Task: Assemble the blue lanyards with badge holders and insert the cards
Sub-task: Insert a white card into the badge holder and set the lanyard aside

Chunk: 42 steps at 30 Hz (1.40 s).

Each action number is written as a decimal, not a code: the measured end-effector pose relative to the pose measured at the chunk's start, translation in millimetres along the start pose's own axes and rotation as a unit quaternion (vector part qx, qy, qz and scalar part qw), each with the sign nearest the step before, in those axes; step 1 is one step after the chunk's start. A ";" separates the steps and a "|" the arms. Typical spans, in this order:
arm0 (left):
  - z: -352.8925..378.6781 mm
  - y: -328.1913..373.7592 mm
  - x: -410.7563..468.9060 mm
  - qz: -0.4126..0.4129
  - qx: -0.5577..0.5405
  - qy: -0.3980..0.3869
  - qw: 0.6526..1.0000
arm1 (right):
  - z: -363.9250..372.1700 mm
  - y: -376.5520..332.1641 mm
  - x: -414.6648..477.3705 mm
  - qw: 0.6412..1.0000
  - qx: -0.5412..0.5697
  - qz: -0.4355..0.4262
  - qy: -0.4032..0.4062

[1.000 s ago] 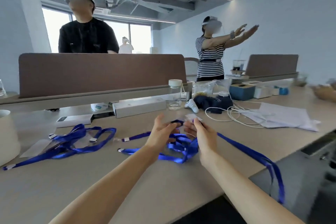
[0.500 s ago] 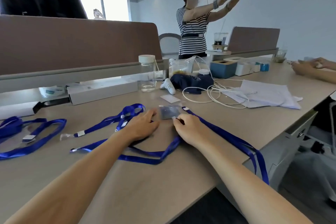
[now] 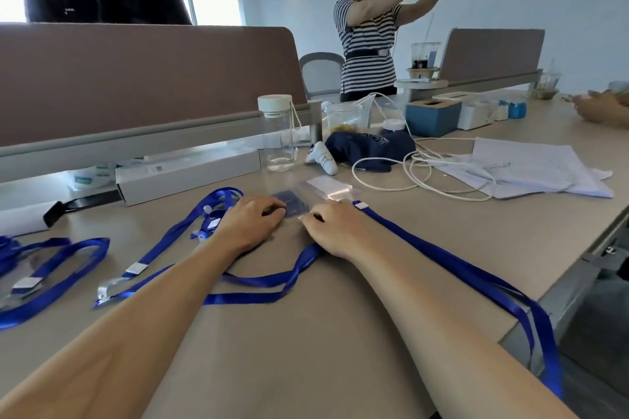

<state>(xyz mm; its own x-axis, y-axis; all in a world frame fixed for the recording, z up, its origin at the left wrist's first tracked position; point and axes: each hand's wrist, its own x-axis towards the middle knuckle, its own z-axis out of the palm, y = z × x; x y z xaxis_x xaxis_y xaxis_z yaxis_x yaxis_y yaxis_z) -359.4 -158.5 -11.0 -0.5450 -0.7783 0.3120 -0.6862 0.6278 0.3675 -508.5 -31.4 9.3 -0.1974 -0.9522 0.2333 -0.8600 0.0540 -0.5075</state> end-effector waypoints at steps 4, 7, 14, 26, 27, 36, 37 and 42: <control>3.5 -0.5 6.3 -0.051 0.056 -0.035 0.996 | 6.5 7.3 14.3 0.998 0.058 0.027 0.001; 3.9 -0.4 12.5 -0.069 0.065 -0.055 0.994 | -2.1 9.5 5.1 0.985 0.159 0.063 -0.019; 1.1 4.7 21.9 -0.065 0.084 -0.093 0.990 | -49.8 -13.5 -110.7 0.983 0.149 0.066 -0.085; -3.0 101.6 -41.9 0.035 0.204 0.051 0.977 | -69.4 0.7 -157.5 0.950 0.254 0.179 -0.024; 4.4 107.6 -46.5 0.030 0.141 0.004 0.989 | -68.8 -0.9 -156.6 0.953 0.244 0.180 -0.020; 27.3 107.9 -59.2 0.011 0.012 -0.087 0.996 | -88.9 15.3 -202.3 0.960 0.216 0.170 0.056; 26.6 108.1 -58.8 0.008 0.010 -0.082 0.997 | -94.5 19.6 -210.3 0.961 0.203 0.176 0.069; 23.0 118.1 -62.2 -0.027 0.014 -0.076 0.997 | -116.6 40.3 -242.4 0.971 0.061 0.203 0.108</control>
<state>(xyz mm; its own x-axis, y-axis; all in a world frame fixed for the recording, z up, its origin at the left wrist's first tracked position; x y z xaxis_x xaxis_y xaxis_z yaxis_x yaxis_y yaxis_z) -417.6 -36.3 -7.2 -0.5719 -0.8057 0.1543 -0.7291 0.5854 0.3545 -550.1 236.6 29.1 -0.6148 -0.7732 0.1558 -0.6306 0.3633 -0.6858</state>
